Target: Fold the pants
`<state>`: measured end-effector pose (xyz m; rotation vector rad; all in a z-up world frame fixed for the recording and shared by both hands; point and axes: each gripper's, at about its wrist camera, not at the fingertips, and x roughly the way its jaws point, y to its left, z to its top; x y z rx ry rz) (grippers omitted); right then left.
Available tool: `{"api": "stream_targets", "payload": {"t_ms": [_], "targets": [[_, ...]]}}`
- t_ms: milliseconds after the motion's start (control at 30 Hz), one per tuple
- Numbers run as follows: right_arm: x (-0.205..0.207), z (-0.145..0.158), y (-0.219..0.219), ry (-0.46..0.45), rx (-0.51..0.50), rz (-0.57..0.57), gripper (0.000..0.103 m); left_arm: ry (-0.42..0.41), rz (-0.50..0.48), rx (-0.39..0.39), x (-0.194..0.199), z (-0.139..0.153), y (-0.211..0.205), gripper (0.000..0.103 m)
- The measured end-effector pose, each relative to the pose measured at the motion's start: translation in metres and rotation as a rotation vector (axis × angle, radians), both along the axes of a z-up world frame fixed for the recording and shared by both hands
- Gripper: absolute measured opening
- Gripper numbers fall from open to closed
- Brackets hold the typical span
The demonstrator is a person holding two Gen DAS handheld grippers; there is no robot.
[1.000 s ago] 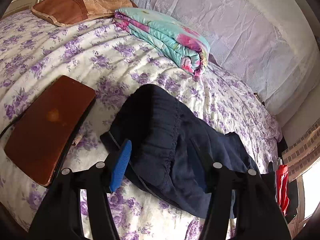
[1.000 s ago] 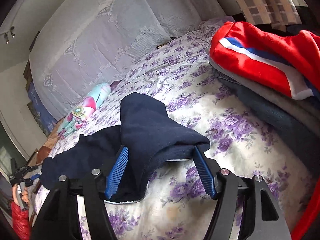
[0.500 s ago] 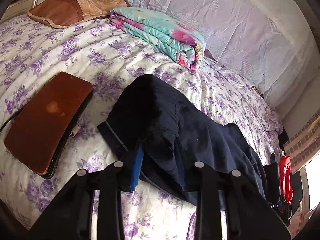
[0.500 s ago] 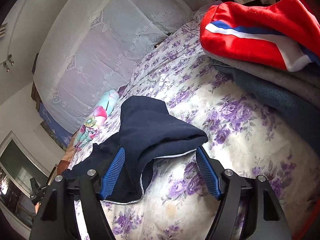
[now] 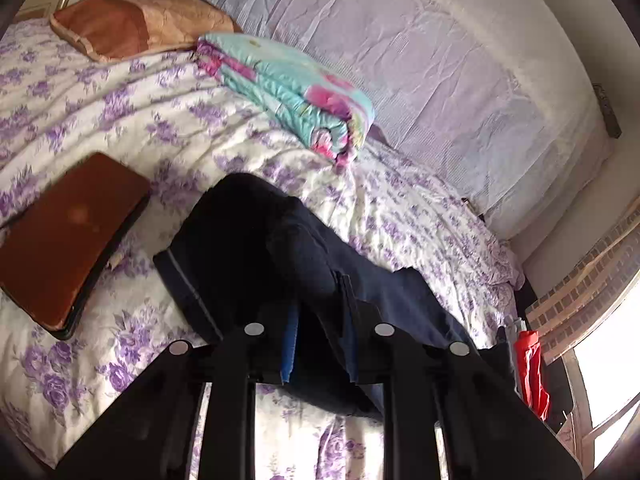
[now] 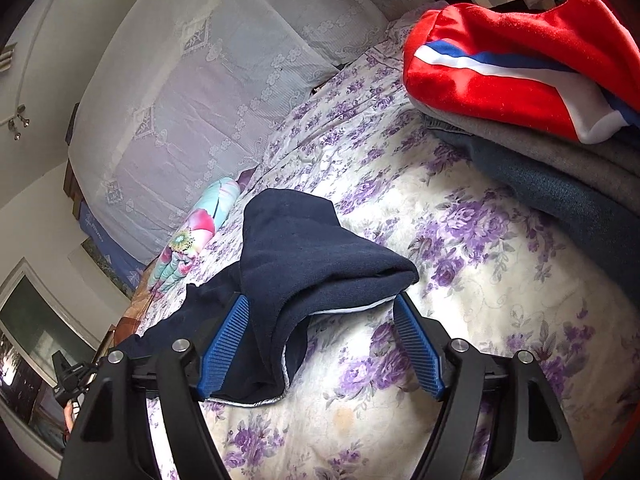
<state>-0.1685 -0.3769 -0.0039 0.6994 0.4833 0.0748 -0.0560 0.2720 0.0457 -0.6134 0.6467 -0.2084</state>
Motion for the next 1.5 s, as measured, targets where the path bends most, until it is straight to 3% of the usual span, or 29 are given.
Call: {"api": "stream_targets", "payload": {"t_ms": [100,200,367,433,567,667,733,800,867,900,933,1033,1100,1167,1200,1233,1267,1300,1333,1400,1500], "targets": [[-0.016,0.009,0.007,-0.064,-0.033,-0.022,0.075,-0.032,-0.015,-0.032,-0.002,0.013,-0.004,0.018],[-0.026,0.024,0.029,-0.104,-0.104,0.025,0.074,-0.038,-0.010,-0.064,-0.003,0.017,0.001,0.018],[-0.022,0.036,0.050,-0.028,-0.253,0.070,0.074,-0.067,0.043,-0.145,-0.012,0.018,0.035,0.017],[-0.017,0.027,0.035,0.033,-0.158,0.088,0.074,-0.069,0.080,-0.117,-0.018,0.017,0.043,0.017],[0.008,-0.006,0.001,0.078,0.284,0.197,0.075,-0.025,0.096,-0.103,-0.019,0.002,0.053,0.017],[0.039,-0.014,-0.007,0.090,0.427,0.202,0.075,0.002,0.107,-0.076,-0.017,-0.008,0.050,0.017],[0.061,-0.024,-0.013,0.167,0.491,0.153,0.075,0.002,0.119,-0.066,-0.017,-0.012,0.049,0.017],[0.072,-0.032,-0.016,0.187,0.545,0.117,0.074,0.003,0.120,-0.084,-0.018,-0.015,0.052,0.017],[0.078,-0.026,-0.014,0.168,0.505,0.103,0.072,0.009,0.119,-0.090,-0.018,-0.018,0.053,0.017],[0.078,-0.022,-0.013,0.155,0.447,0.073,0.049,0.016,0.120,-0.090,-0.017,-0.020,0.054,0.017],[0.074,-0.014,-0.013,0.135,0.357,0.031,0.017,0.024,0.120,-0.090,-0.016,-0.022,0.055,0.017],[0.041,0.037,-0.004,-0.015,-0.048,-0.092,0.014,0.028,0.111,-0.089,-0.016,-0.023,0.052,0.017],[0.017,0.061,0.006,-0.060,-0.265,-0.124,0.015,0.016,0.075,-0.073,-0.016,-0.021,0.043,0.017],[0.011,0.057,0.004,0.053,-0.389,-0.180,0.031,0.018,0.050,-0.024,-0.013,-0.021,0.031,0.017],[0.018,0.043,-0.004,0.181,-0.435,-0.191,0.056,0.022,0.047,0.001,-0.011,-0.022,0.026,0.018],[0.020,0.027,-0.016,0.304,-0.425,-0.205,0.064,0.032,0.046,0.012,-0.007,-0.026,0.022,0.018],[0.013,0.015,-0.029,0.356,-0.346,-0.206,0.057,0.042,0.050,0.003,-0.005,-0.030,0.023,0.018],[-0.001,0.013,-0.037,0.318,-0.272,-0.193,0.047,0.051,0.057,-0.021,-0.005,-0.034,0.027,0.018],[-0.020,0.019,-0.039,0.253,-0.242,-0.186,0.045,0.054,0.056,-0.066,-0.006,-0.038,0.034,0.018],[-0.051,0.033,-0.037,0.197,-0.256,-0.203,0.045,0.062,0.051,-0.116,-0.007,-0.042,0.043,0.018],[-0.066,0.041,-0.030,0.152,-0.180,-0.120,0.046,0.077,0.049,-0.113,-0.005,-0.045,0.045,0.018]]}}
